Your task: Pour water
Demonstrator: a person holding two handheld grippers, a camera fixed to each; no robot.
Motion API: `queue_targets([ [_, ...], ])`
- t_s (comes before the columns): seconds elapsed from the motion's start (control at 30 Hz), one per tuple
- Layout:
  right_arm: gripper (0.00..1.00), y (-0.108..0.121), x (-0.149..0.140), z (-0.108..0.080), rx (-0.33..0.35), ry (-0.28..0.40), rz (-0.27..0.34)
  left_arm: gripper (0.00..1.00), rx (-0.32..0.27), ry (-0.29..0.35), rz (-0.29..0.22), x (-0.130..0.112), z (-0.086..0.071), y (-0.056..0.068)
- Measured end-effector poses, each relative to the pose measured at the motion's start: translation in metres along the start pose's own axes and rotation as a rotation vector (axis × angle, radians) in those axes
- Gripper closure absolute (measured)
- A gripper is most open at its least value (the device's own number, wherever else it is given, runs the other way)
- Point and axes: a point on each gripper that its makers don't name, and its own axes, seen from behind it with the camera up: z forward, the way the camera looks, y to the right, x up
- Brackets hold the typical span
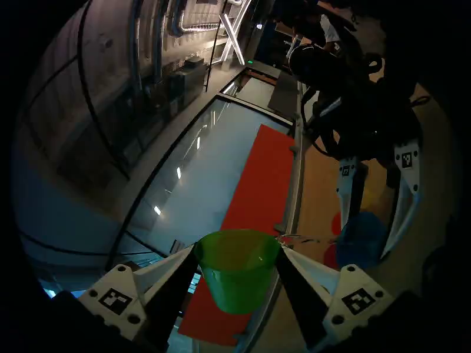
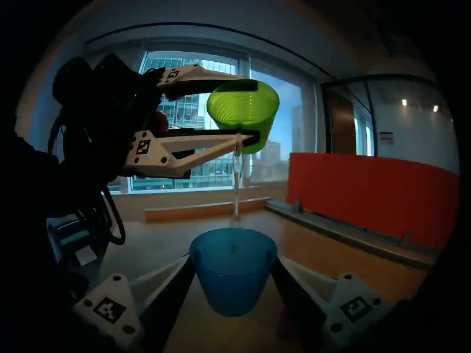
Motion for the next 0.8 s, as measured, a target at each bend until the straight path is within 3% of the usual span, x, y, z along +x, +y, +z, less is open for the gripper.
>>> queue_targets([
  [0.8, 0.1, -0.0008, 0.0017, 0.0004, 0.002, 0.004, -0.001, 0.12, 0.001, -0.001, 0.088, 0.0036, 0.0014, -0.0047],
])
